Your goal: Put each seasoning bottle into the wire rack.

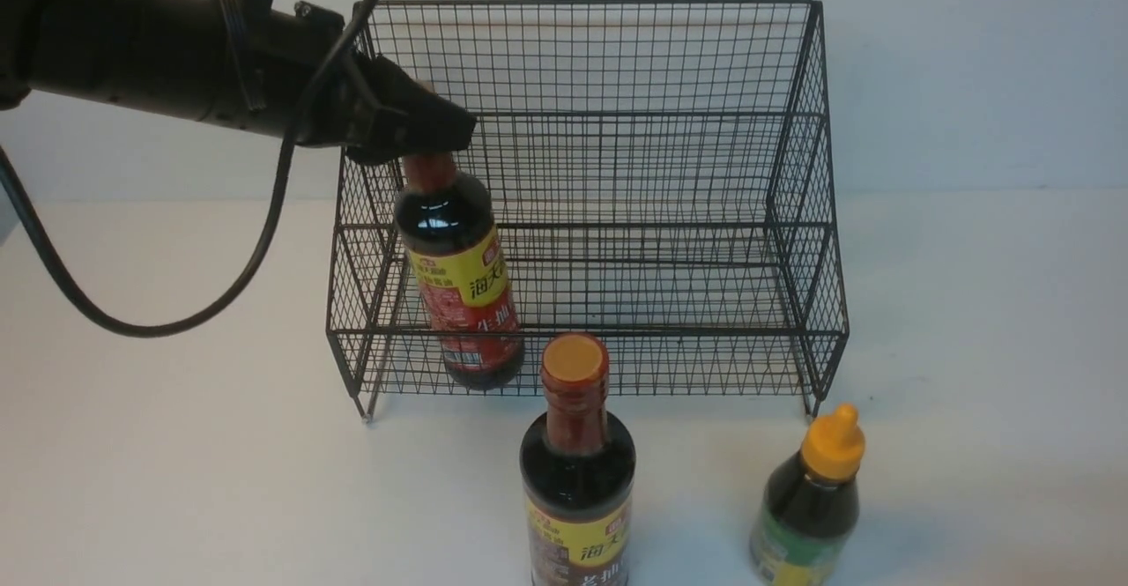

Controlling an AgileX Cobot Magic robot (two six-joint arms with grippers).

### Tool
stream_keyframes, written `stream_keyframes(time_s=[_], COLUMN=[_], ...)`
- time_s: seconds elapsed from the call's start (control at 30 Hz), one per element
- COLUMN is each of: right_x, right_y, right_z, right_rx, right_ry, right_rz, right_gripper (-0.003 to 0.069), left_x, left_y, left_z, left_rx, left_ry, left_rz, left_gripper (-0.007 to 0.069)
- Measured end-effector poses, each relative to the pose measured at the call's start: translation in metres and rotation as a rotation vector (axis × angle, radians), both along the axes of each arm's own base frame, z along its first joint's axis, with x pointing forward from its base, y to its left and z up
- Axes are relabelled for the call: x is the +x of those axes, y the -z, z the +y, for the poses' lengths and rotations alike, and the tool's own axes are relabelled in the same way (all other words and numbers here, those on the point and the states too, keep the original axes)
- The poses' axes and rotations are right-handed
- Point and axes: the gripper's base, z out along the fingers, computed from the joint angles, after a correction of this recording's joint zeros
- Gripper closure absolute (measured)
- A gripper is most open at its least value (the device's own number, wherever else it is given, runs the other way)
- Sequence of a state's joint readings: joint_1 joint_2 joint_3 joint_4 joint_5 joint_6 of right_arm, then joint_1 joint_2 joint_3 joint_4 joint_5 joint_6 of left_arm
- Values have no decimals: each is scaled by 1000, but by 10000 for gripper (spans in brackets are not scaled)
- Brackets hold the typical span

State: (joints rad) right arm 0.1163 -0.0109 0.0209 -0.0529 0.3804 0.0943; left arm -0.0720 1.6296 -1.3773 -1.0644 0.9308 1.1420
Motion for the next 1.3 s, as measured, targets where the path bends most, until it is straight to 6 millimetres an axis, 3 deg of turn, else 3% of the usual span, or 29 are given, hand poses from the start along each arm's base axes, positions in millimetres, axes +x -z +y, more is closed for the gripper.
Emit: stream_keyframes(time_s=[0.33,0.53,0.67,0.7,0.83,0.9,1.03,1.1,1.3], right_x=[0,0,0,0,0,0,0,0,0], right_y=[0,0,0,0,0,0,0,0,0], right_z=[0,0,0,0,0,0,0,0,0], right_rx=[0,0,0,0,0,0,0,0,0], right_ry=[0,0,0,0,0,0,0,0,0], right_rz=[0,0,0,0,0,0,0,0,0], right_gripper=[673,673,673,673,673,673,673,673,673], left_x=[-3,-24,-63,-65,-111,-128,-160,-184,-225], left_y=[-10,-40,-67,-68,-90,-93,-86,-70,-19], left_z=[1,24,44,45,55,56,54,51,45], left_rx=[-48,-56,-27,-27,68,106,127,129,32], left_ry=[-5,-49,-71,-75,-148,-172,-188,-186,-276], left_rz=[-12,-45,8,18,48,36,34,56,28], left_gripper=[208,216,316,331,546,599,628,629,629])
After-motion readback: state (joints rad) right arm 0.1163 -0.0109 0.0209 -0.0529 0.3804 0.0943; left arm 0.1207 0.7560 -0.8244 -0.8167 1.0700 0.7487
